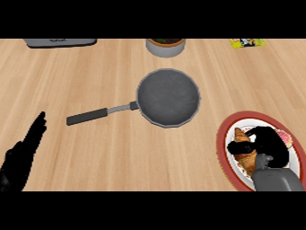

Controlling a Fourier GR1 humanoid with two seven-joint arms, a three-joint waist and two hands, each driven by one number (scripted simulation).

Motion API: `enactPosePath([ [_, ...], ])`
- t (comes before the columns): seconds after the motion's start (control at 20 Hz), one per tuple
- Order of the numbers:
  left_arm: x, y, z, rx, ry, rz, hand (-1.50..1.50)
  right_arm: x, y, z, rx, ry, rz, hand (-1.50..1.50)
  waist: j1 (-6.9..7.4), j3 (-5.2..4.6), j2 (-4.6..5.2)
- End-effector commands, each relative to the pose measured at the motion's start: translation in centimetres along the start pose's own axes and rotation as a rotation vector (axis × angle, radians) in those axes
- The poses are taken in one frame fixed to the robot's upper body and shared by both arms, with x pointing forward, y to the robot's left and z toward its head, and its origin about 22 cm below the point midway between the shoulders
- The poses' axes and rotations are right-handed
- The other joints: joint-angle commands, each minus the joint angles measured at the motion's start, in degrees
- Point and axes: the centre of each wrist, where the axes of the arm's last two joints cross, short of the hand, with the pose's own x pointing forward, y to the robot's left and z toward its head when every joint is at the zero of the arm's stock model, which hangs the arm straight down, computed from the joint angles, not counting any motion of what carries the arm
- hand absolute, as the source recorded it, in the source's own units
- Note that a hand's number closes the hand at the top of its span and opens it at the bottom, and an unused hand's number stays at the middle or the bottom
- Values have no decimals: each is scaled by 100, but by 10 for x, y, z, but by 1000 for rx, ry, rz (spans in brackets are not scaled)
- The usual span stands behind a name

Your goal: Pick the croissant from the plate and place it in the pan

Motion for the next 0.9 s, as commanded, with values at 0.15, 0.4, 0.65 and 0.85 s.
enactPosePath([
  [0.15, 1, -1, -1, -3, -2, -5, 0, 12, -11, 53, -458, 57, -83, 150, 42, 9, 40],
  [0.4, 0, -8, 1, -31, -14, 0, 0, 30, -25, 111, -716, -29, -86, 150, 248, 35, 89],
  [0.65, 10, -15, -10, -48, -44, -4, 0, 42, -28, 163, -828, -64, -147, 150, 416, 80, 194],
  [0.85, 11, -15, -12, -79, -62, 11, 0, 70, -41, 163, -820, -102, -194, 150, 625, 97, 253],
])
